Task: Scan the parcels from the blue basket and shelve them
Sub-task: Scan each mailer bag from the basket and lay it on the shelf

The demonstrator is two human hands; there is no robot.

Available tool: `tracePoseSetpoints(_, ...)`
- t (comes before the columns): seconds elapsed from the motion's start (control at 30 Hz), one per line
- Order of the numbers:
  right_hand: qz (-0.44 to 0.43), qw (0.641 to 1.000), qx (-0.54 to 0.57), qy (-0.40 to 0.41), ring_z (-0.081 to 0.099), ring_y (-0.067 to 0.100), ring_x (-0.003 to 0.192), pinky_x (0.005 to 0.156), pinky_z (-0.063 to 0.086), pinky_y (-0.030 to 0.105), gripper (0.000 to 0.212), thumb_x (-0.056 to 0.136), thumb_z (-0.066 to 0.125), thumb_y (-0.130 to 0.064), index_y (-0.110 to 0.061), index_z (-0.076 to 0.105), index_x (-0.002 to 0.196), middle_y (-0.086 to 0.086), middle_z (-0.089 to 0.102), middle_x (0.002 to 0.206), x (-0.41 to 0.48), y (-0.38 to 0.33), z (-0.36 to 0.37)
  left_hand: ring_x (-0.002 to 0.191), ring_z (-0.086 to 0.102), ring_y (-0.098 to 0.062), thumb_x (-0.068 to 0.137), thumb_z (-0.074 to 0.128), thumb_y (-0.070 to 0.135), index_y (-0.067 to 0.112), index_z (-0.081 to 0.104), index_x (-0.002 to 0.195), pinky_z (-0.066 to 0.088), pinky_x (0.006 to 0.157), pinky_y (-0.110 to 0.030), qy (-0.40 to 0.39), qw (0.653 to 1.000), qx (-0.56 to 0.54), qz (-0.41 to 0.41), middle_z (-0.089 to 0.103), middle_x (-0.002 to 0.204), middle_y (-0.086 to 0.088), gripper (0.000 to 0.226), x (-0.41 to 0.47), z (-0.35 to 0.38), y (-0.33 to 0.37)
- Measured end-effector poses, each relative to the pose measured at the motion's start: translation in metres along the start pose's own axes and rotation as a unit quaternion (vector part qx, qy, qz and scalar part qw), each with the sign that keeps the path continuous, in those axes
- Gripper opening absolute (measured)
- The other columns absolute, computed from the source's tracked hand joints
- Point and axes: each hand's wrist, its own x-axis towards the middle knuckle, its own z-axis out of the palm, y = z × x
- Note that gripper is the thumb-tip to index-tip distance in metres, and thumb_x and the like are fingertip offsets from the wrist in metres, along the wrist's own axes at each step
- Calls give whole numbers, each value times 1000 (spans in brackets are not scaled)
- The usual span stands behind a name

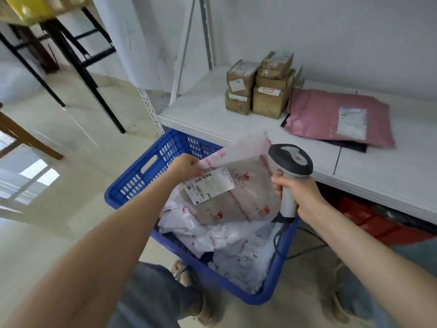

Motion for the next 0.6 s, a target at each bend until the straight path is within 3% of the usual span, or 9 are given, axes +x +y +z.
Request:
tracePoseSetpoints(0.1, -46, 999, -21, -9, 58, 18, 68, 70, 49, 34, 9, 79, 74, -8, -14, 67, 80, 2, 65, 73, -15, -15, 1, 70, 51, -18, 91, 61, 32, 10, 67, 85, 41, 59, -27, -17, 997, 50, 63, 60, 77, -5, 24, -15, -6, 28)
tracePoseSetpoints(0.17, -81, 996, -46, -12, 60, 18, 68, 69, 50, 32, 12, 79, 73, -7, -15, 64, 75, 3, 65, 71, -25, -22, 6, 77, 52, -20, 92, 57, 22, 7, 68, 89, 41, 67, -29, -5, 991, 69, 112, 66, 87, -12, 19, -21, -5, 43)
tracePoseSetpoints(0.23, -112, 991, -77, -19, 64, 19, 77, 73, 52, 33, 12, 78, 73, -8, -17, 65, 78, 3, 68, 78, -32, -27, 11, 87, 54, -19, 90, 56, 13, 10, 68, 92, 40, 75, -26, 15, 986, 74, 149, 65, 92, -5, 12, -28, -4, 58)
tracePoseSetpoints(0.33, -128, 983, -129, -16, 64, 21, 84, 78, 52, 36, 14, 77, 74, -10, -18, 63, 82, 3, 68, 84, -35, -29, 17, 94, 52, -13, 90, 59, 11, 12, 64, 109, 39, 82, -24, 19, 982, 58, 180, 59, 104, 1, 19, -37, -4, 77)
tracePoseSetpoints(0.47, -133, 974, -181, 29, 59, 20, 77, 64, 45, 28, 15, 79, 70, -8, -17, 58, 80, -3, 60, 73, -26, -26, 22, 99, 62, -18, 89, 64, 15, 21, 59, 104, 45, 82, -26, 6, 973, 48, 224, 66, 109, -4, 17, -47, -8, 94)
tracePoseSetpoints(0.53, -127, 969, -200, 66, 58, 18, 74, 64, 43, 27, 13, 79, 68, -13, -18, 57, 83, -4, 58, 74, -24, -27, 25, 103, 61, -19, 90, 64, 18, 21, 60, 107, 46, 86, -28, 26, 966, 74, 247, 67, 111, -3, 19, -51, -10, 99)
tracePoseSetpoints(0.6, -111, 972, -187, 89, 59, 20, 80, 69, 47, 30, 15, 79, 68, -12, -16, 58, 89, -1, 60, 79, -20, -28, 25, 111, 56, -19, 90, 63, 23, 23, 60, 116, 40, 96, -30, 108, 947, 119, 277, 66, 116, 2, 26, -56, -11, 99)
